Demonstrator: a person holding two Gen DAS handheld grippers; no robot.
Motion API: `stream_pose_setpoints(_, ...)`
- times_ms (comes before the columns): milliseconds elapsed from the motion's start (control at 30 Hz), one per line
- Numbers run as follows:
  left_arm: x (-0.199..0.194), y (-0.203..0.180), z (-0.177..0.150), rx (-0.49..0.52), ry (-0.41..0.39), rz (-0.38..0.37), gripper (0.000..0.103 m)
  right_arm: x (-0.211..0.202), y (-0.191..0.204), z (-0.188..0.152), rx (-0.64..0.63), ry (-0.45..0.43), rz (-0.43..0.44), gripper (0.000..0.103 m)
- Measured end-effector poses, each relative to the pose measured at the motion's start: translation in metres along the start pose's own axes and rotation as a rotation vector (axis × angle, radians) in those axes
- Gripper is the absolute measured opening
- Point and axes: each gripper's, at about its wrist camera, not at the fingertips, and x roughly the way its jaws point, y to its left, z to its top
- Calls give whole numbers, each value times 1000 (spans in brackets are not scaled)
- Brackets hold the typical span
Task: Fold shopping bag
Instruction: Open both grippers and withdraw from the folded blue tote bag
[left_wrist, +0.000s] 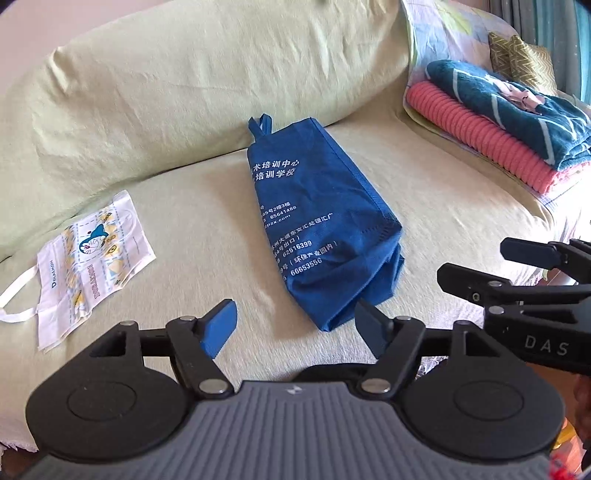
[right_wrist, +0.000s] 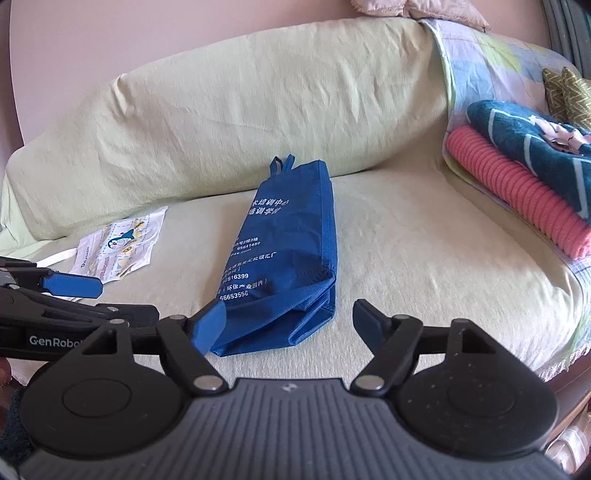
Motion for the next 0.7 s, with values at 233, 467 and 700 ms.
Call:
stream_pose_setpoints(233,-15,-1,-13,-32,-10,29,79,-17,-1,-6,19,-46,-41,87)
stream_pose_setpoints(467,-20,2,-18,-60,-16,48,85,-26,-6,-6,70,-78,-57,94)
stream_pose_setpoints(700,-13,1,-14,-66,-7,48,92,-26,-12,-4,109,-88,-74,97)
